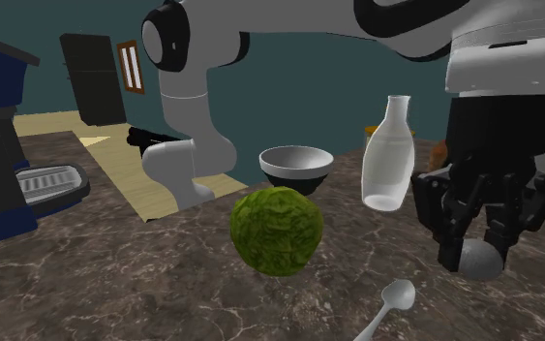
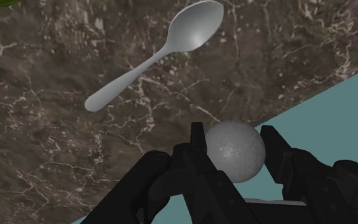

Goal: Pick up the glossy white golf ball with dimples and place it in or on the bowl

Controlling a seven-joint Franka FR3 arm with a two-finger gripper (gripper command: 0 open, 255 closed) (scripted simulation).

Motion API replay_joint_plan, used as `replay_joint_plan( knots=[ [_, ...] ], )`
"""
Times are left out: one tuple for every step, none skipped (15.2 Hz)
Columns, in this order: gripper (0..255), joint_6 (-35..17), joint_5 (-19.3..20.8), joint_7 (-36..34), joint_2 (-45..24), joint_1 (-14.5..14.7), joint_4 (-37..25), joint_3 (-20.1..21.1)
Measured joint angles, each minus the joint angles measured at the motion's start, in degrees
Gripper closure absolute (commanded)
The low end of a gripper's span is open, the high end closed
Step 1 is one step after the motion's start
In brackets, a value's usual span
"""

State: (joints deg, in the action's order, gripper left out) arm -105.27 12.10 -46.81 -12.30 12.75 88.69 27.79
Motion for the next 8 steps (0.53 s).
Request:
replay_joint_plan(
  knots=[
    [255,0.9,0.0,0.0,-0.1,0.2,-1.0,0.1],
    [255,1.8,0.1,0.1,-0.3,0.2,-2.1,0.1],
    [255,2.7,0.1,0.1,-0.3,0.3,-3.0,0.1],
    [255,3.5,0.0,0.2,-0.3,0.4,-3.8,0.2],
    [255,4.3,0.1,0.3,-0.5,0.5,-4.7,0.2],
    [255,5.2,0.3,0.2,-0.9,0.7,-6.1,0.2],
    [255,5.8,0.2,0.4,-0.8,0.7,-6.5,0.2],
    [255,6.8,0.2,0.6,-0.8,0.7,-7.5,0.2]
  ],
)
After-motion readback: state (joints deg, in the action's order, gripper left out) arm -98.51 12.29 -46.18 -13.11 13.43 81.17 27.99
